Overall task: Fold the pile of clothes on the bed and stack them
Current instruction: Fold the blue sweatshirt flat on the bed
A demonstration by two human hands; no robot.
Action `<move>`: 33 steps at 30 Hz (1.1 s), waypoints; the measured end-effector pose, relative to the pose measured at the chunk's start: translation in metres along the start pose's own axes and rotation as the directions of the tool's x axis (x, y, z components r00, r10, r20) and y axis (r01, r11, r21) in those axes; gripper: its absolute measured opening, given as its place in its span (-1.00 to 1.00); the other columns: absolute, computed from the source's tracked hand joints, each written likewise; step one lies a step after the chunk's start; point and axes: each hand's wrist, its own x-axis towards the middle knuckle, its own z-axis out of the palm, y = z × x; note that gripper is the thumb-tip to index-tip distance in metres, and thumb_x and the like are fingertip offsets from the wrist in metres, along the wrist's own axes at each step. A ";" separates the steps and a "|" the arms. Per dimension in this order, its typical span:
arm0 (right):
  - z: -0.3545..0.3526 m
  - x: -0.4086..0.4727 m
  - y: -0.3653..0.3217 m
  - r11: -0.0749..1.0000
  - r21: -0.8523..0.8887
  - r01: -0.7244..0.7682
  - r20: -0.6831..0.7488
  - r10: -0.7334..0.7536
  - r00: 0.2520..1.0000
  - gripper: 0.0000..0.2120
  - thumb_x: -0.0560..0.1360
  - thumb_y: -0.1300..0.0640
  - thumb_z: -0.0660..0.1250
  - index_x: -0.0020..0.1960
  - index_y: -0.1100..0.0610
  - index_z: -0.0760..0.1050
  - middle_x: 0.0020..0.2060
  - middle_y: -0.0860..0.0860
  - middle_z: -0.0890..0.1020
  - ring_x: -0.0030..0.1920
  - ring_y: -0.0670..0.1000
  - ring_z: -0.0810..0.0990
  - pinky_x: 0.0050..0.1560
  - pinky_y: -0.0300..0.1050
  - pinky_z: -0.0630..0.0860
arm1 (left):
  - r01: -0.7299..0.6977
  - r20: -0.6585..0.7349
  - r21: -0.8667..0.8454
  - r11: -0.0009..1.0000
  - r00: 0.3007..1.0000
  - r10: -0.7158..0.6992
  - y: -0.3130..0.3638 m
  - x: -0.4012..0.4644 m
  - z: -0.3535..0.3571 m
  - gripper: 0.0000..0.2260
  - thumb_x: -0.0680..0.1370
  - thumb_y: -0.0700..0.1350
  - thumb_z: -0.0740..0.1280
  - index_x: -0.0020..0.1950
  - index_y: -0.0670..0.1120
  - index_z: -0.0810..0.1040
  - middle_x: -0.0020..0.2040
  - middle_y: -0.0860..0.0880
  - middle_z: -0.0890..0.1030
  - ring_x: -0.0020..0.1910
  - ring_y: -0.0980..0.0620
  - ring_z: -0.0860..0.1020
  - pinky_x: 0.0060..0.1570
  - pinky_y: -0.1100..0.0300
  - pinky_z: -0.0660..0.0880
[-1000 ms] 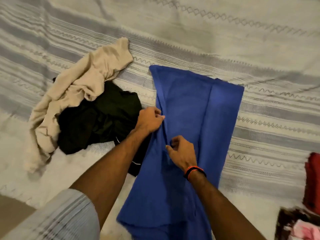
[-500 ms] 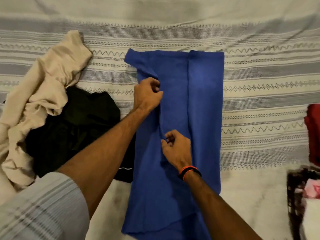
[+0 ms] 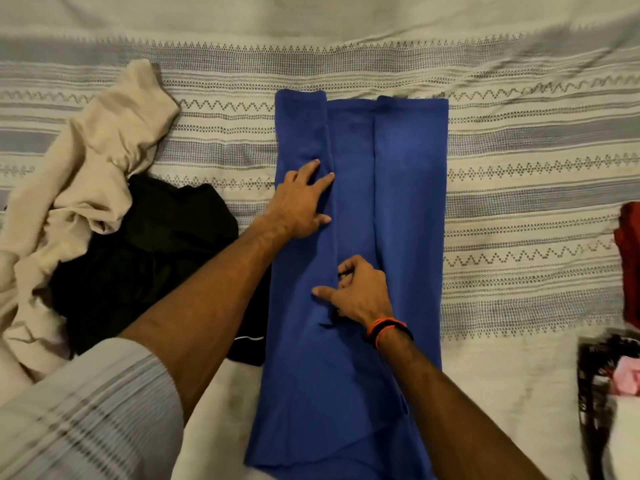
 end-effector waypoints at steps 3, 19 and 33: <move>0.000 -0.003 0.007 0.991 -0.132 0.018 0.049 -0.011 0.999 -0.51 0.15 -0.13 0.61 -0.13 -0.04 0.38 -0.26 0.00 0.63 -0.22 0.04 0.63 -0.13 0.04 0.63 | -0.001 0.015 0.111 0.994 1.000 -0.001 -0.001 -0.001 0.008 -0.17 0.51 0.17 0.38 0.61 0.05 -0.05 0.61 -0.08 -0.11 0.47 -0.23 0.14 0.43 -0.13 0.23; -0.054 0.069 -0.086 0.982 -0.003 0.191 -0.169 -0.189 0.967 -0.65 0.44 0.08 0.47 0.16 0.13 0.50 -0.11 -0.06 0.62 -0.04 0.01 0.63 0.09 0.02 0.60 | 0.139 -0.239 -0.373 0.917 0.941 -0.240 -0.023 0.032 -0.057 -0.46 0.52 -0.11 0.42 0.45 -0.18 0.35 0.41 -0.18 0.39 0.38 -0.14 0.38 0.35 0.07 0.31; -0.069 0.185 -0.176 0.974 -0.053 0.219 -0.241 -0.225 0.944 -0.80 0.44 -0.09 0.45 -0.12 0.01 0.51 -0.13 -0.03 0.67 0.04 0.08 0.63 0.10 0.04 0.57 | 0.320 0.017 -0.865 0.387 0.789 -0.614 -0.076 0.124 -0.073 -0.71 0.39 0.03 0.54 -0.02 -0.14 0.68 -0.04 -0.12 0.70 -0.04 -0.09 0.67 -0.02 -0.01 0.62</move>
